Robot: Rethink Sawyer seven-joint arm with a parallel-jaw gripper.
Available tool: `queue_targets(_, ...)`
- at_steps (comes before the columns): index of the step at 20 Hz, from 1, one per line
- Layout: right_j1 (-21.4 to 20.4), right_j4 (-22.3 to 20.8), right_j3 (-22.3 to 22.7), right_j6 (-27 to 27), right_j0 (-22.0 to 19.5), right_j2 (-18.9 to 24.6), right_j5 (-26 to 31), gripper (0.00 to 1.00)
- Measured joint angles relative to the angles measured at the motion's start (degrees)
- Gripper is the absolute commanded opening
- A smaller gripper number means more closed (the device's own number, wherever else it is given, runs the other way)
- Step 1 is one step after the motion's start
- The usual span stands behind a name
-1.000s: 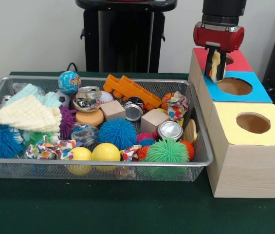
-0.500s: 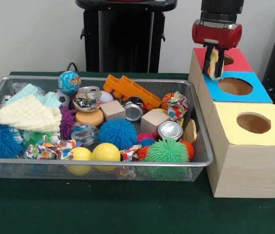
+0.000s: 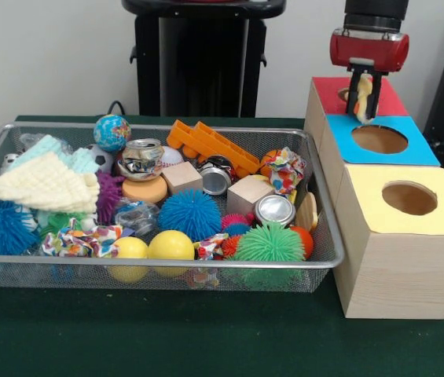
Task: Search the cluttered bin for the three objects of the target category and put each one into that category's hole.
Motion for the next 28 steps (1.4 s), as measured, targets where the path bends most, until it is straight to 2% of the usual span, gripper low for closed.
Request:
queue_targets(9, -0.8, 0.4, 2.0, 0.0, 1.4, -0.2, 0.0, 0.0)
queue_targets(14, -1.5, 0.4, 3.5, 0.0, 0.4, -0.2, 0.0, 0.0)
queue_targets(17, -1.8, -0.2, 5.1, 0.0, -1.6, 0.1, -0.5, 0.0)
queue_targets(22, -2.0, -1.2, 6.5, 0.0, -3.3, 1.0, -3.1, 0.0)
queue_targets(28, -1.5, -1.2, 8.1, 0.2, -2.6, 1.6, -8.8, 0.0)
